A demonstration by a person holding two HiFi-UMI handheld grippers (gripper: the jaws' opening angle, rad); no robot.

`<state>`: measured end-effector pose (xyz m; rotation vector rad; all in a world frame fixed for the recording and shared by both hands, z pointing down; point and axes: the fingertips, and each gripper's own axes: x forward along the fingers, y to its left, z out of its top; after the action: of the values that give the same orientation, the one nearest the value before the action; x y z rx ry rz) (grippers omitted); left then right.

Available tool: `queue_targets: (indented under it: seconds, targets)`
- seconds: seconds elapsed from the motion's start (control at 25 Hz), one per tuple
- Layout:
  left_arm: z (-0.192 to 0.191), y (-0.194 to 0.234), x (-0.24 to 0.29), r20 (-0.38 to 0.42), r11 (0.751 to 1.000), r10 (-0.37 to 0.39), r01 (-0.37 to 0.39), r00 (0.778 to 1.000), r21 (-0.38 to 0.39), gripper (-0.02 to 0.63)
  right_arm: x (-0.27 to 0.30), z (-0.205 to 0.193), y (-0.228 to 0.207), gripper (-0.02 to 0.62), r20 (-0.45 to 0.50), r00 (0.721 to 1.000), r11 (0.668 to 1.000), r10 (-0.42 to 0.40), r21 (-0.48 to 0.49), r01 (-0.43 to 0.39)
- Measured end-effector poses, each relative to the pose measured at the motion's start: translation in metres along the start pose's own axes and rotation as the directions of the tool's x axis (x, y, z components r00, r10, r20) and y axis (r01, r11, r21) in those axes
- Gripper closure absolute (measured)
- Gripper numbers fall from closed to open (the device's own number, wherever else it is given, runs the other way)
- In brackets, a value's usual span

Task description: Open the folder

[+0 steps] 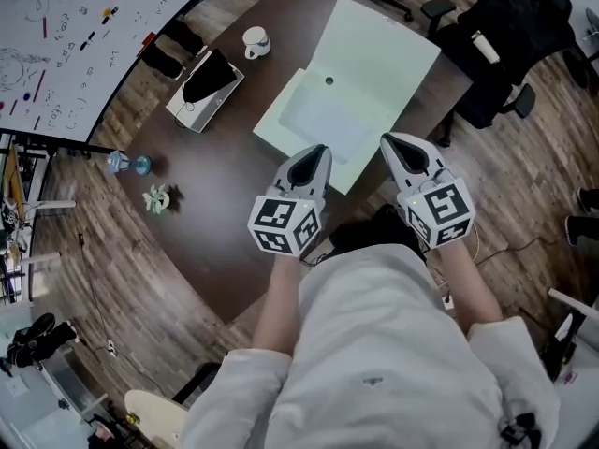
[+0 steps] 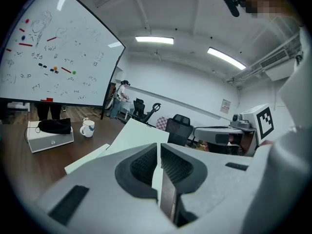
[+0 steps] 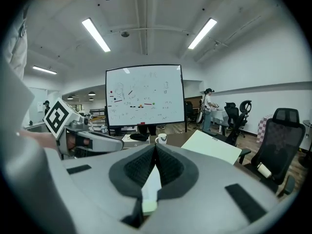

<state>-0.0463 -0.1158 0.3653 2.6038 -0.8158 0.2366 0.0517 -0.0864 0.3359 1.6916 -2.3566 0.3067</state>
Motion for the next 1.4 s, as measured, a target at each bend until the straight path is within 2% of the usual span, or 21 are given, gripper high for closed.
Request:
queue_targets:
  seconds: [0.48,0.76,1.4]
  targets:
    - [0.000,0.009,-0.032,0.035,0.999,0.040,-0.039,0.999,-0.025,0.580,0.020,0.005,0.040,0.592,-0.014,0.994,0.995,0.104,-0.008,-0.104]
    - [0.006,0.013,-0.049,0.058,0.997,0.069,-0.068,0.996,-0.023,0.580,0.033,0.009,0.067,0.592,-0.029,0.985,0.984,0.170,-0.049,-0.171]
    - [0.002,0.006,-0.065,0.066,0.997,0.080,-0.079,0.995,-0.013,0.580,0.027,0.008,0.083,0.592,-0.020,0.983,0.982,0.182,-0.049,-0.183]
